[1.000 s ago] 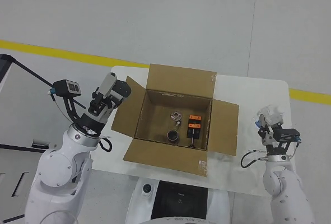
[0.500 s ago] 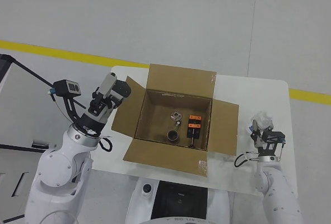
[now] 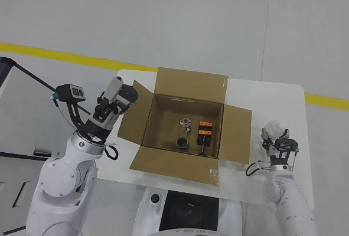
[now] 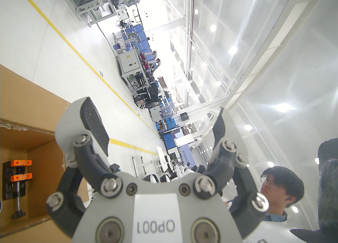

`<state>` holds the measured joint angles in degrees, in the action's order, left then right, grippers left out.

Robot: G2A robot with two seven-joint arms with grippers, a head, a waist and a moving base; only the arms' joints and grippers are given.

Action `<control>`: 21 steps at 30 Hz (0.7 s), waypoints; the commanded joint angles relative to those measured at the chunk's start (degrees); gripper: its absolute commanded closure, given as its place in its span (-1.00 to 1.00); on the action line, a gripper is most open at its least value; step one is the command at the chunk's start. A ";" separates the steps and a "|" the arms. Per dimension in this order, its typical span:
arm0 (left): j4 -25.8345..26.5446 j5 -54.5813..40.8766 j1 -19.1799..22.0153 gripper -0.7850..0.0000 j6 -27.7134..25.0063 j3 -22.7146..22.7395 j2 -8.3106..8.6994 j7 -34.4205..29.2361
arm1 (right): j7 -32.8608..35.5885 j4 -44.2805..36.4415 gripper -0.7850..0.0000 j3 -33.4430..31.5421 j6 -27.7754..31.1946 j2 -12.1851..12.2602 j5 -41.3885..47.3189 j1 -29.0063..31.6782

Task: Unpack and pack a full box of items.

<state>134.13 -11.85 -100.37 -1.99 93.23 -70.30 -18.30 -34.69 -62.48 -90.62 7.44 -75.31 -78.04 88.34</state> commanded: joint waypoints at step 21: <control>0.00 0.00 0.00 -1.00 0.00 0.00 0.00 0.00 | 9.85 -48.25 -1.00 -11.37 9.48 1.80 5.75 17.19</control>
<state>134.13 -11.85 -100.37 -1.99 93.23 -70.30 -18.30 -25.51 -108.69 -101.55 16.13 -73.57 -72.71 105.48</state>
